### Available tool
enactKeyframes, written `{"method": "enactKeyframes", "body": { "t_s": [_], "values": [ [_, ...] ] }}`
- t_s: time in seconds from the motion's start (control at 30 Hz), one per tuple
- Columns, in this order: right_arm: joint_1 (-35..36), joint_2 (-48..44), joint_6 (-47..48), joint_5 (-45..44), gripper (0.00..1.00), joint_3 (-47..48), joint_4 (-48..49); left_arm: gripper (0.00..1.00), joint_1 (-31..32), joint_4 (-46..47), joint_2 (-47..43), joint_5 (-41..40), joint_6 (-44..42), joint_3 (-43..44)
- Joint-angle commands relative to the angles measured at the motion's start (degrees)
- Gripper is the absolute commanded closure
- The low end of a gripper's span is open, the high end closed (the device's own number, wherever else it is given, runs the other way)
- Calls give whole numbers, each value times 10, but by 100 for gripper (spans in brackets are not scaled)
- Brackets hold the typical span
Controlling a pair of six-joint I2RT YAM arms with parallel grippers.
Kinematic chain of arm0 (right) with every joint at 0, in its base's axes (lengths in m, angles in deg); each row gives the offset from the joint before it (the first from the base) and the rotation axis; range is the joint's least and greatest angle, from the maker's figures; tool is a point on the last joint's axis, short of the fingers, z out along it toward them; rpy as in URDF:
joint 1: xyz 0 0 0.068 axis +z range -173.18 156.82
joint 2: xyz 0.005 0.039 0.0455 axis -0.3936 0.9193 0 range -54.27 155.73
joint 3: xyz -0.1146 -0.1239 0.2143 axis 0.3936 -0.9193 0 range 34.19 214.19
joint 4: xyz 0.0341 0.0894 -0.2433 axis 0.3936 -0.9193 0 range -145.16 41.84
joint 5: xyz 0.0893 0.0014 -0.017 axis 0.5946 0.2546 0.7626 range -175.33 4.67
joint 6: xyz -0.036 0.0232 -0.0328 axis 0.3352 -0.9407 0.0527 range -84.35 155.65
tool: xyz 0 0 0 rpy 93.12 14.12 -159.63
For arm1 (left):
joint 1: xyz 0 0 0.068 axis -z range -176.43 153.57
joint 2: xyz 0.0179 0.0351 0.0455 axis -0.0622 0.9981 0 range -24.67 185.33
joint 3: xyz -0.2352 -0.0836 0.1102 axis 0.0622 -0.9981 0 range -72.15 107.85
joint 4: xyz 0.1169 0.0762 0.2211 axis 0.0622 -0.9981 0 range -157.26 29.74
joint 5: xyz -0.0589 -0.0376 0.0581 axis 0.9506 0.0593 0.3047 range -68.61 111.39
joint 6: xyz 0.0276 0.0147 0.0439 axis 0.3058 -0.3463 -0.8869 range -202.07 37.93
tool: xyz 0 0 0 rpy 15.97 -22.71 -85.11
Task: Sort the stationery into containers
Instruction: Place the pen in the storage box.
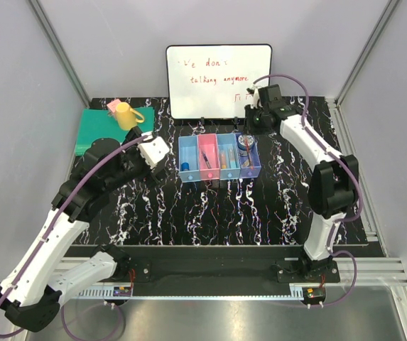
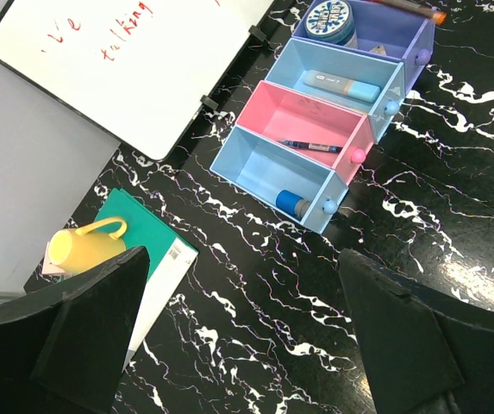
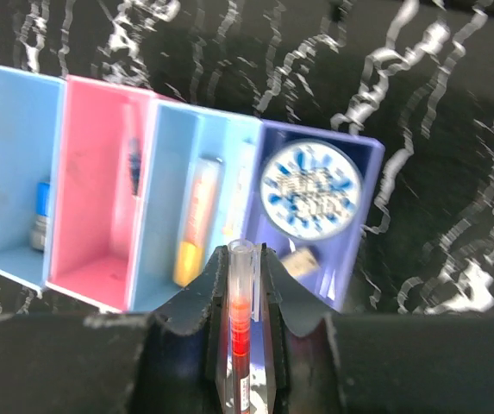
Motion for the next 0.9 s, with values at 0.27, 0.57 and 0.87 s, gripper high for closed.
{"method": "enactKeyframes", "body": {
  "t_s": [0.27,0.57,0.87],
  "values": [
    [61,110,-60,41,96,145,44,1,2,22,-4,-8,14,-7],
    [95,162,-82,50,98,195,54,1,2,22,-4,-11,18,-15],
    [119,198,-90,50,99,235,62,1,2,23,-10,-12,17,-20]
  ]
}}
